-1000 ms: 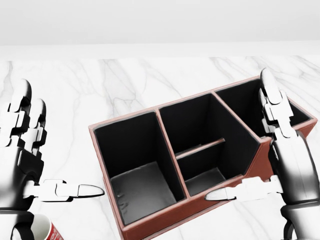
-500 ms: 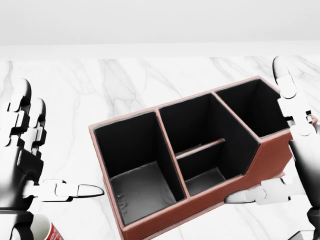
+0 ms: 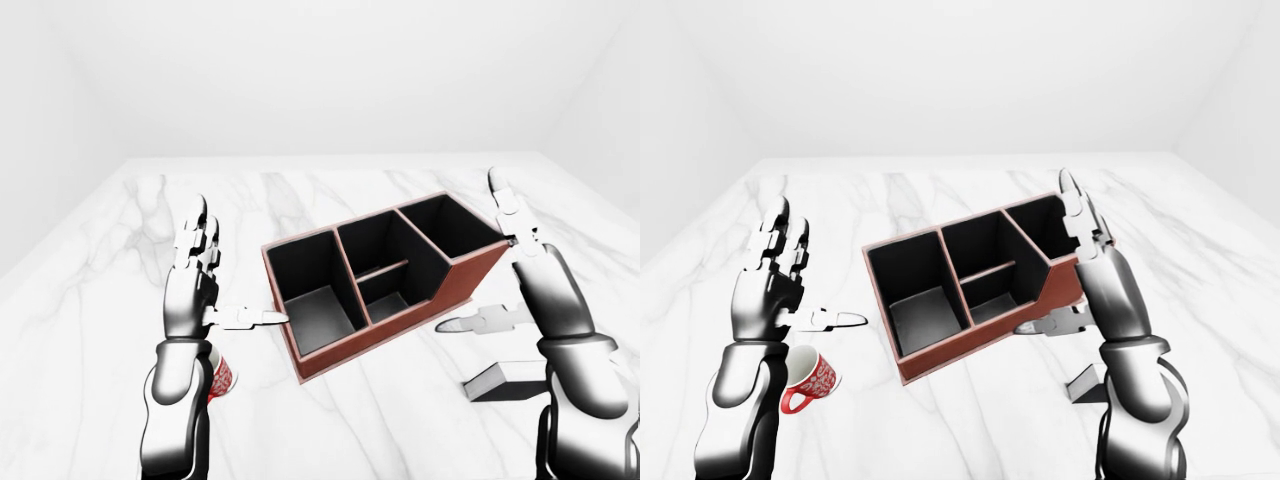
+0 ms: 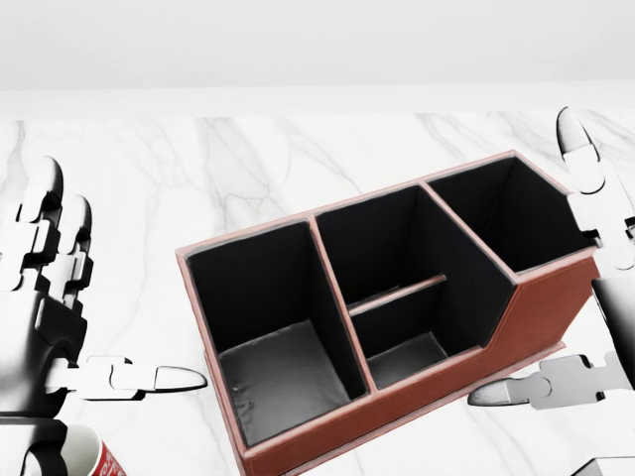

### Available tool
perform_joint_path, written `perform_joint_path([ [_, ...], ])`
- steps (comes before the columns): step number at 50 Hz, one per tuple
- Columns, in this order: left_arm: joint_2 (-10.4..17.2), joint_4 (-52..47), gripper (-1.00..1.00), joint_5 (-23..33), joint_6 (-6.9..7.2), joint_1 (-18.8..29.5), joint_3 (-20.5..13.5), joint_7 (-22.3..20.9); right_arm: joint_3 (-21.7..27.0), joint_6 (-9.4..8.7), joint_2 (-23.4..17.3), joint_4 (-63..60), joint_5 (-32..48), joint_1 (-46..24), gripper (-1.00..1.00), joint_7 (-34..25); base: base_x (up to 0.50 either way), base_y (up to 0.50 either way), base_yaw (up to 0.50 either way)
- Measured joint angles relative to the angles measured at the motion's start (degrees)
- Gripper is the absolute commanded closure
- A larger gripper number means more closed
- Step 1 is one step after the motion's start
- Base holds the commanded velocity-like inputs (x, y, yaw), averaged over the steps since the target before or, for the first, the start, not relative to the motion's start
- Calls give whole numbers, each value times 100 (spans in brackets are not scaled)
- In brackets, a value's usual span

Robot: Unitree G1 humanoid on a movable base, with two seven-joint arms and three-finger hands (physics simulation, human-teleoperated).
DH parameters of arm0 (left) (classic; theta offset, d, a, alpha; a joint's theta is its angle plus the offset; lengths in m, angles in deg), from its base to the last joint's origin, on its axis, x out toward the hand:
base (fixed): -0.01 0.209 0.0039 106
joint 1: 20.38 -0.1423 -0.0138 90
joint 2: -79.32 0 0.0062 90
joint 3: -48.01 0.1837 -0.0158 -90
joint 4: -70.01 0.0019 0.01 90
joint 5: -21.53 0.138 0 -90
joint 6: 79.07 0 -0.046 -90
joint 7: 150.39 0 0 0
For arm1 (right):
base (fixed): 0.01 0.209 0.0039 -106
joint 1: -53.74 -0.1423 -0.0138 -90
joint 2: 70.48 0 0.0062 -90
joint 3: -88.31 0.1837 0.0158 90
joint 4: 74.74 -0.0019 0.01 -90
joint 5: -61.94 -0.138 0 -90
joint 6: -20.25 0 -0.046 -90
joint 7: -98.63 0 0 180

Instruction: Pick up the book and place it in the back compartment of the caddy.

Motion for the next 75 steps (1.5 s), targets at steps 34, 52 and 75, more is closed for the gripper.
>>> perform_joint_path([
  [34, 8, 63, -100, 17, 0, 9, -3, -6, 519, 0, -163, -81, 331, 94, -100, -597, 0, 0, 0],
  [52, 7, 82, -100, 31, 0, 5, -3, -11, 718, 0, -148, -60, 546, 258, -100, -959, 0, 0, 0],
  [75, 12, 180, -100, 29, 0, 26, -2, -10, 938, 0, -134, 63, 748, 404, -100, -1296, 0, 0, 0],
])
